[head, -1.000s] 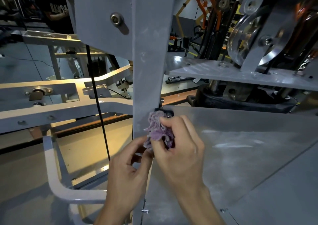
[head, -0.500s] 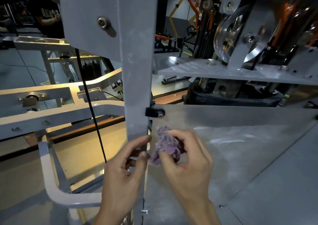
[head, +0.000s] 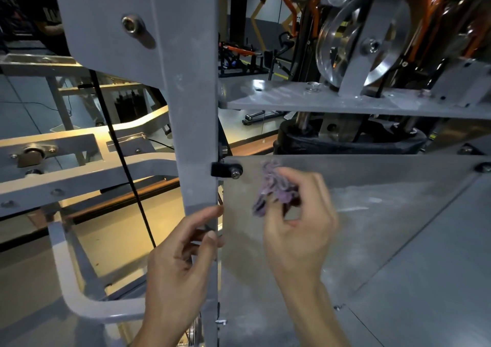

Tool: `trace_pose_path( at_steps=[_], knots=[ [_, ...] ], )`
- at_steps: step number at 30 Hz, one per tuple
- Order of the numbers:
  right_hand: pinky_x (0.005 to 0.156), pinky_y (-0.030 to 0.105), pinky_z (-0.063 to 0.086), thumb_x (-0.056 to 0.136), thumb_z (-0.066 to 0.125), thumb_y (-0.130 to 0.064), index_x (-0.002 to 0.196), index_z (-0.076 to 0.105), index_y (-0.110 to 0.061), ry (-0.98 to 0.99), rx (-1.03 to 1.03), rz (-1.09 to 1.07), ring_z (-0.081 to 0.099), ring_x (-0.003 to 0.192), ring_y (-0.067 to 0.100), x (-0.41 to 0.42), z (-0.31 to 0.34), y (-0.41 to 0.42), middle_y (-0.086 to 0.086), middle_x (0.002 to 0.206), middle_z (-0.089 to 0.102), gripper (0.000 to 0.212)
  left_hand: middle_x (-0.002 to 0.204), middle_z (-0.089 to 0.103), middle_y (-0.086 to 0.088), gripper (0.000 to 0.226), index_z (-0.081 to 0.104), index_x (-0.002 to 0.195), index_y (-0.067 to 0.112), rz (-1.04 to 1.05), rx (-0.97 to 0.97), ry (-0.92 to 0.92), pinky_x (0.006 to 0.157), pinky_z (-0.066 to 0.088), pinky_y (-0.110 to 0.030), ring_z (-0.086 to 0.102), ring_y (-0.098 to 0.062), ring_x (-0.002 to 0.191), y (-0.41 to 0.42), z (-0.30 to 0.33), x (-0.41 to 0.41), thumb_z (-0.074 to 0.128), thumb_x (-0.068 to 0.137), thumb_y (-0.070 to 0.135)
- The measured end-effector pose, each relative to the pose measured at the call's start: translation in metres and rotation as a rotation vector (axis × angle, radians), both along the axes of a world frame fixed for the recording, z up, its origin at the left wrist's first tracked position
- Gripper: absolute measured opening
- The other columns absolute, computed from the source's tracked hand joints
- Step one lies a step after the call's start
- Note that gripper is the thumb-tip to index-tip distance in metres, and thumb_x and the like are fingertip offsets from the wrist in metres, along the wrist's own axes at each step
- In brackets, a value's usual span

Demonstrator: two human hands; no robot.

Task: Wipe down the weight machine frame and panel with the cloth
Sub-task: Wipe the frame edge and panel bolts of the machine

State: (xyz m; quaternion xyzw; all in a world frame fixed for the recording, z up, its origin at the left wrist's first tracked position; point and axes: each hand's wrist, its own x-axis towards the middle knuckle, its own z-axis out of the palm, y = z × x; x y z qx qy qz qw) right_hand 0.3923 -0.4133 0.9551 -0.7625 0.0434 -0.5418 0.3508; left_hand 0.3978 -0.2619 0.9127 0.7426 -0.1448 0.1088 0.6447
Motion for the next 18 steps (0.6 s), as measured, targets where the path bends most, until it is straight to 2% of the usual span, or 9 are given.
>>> trace_pose_path(
  at_steps=[3,6,9,14,18],
  knots=[
    [0.061,0.010,0.046,0.081,0.060,0.002,0.102,0.072,-0.007,0.065,-0.072,0.100,0.055,0.076,0.001,-0.001,-0.001,0.011,-0.004,0.090,0.062,0.026,0.108,0.074,0.013,0.047,0.071,0.118,0.040,0.014,0.012,0.002,0.072,0.060,-0.038,0.074,-0.013,0.089,0.001,-0.003,0.001,0.061,0.096,0.000],
    [0.067,0.005,0.041,0.076,0.068,0.011,0.102,0.072,-0.008,0.048,-0.029,0.019,0.056,0.079,-0.003,-0.007,0.006,-0.012,-0.003,0.089,0.064,0.032,0.108,0.073,0.018,0.050,0.072,0.115,0.044,0.009,-0.001,0.015,0.072,0.060,-0.034,0.073,-0.010,0.089,0.001,-0.001,0.000,0.060,0.096,0.000],
    [0.065,0.004,0.039,0.075,0.071,0.013,0.099,0.071,-0.007,0.011,0.020,-0.058,0.054,0.080,-0.009,-0.005,0.010,-0.020,-0.004,0.088,0.061,0.031,0.107,0.073,0.019,0.046,0.070,0.117,0.041,0.006,-0.012,0.027,0.074,0.059,-0.038,0.073,-0.009,0.088,0.000,0.000,-0.001,0.061,0.096,0.000],
    [0.069,0.002,0.037,0.078,0.064,0.004,0.091,0.068,-0.008,0.104,-0.075,0.100,0.053,0.071,0.004,0.002,-0.016,0.021,-0.003,0.083,0.060,0.018,0.107,0.074,0.017,0.044,0.070,0.119,0.036,0.012,0.000,0.012,0.071,0.060,-0.036,0.073,-0.011,0.087,0.000,0.000,0.000,0.061,0.096,-0.001],
    [0.066,0.004,0.037,0.074,0.070,0.006,0.094,0.071,-0.008,0.088,-0.032,0.061,0.053,0.071,0.002,-0.001,-0.011,0.008,-0.004,0.083,0.061,0.025,0.109,0.073,0.019,0.043,0.068,0.121,0.040,-0.016,0.029,0.010,0.072,0.061,-0.038,0.073,-0.012,0.088,0.003,0.002,-0.001,0.062,0.097,0.005]
  ],
)
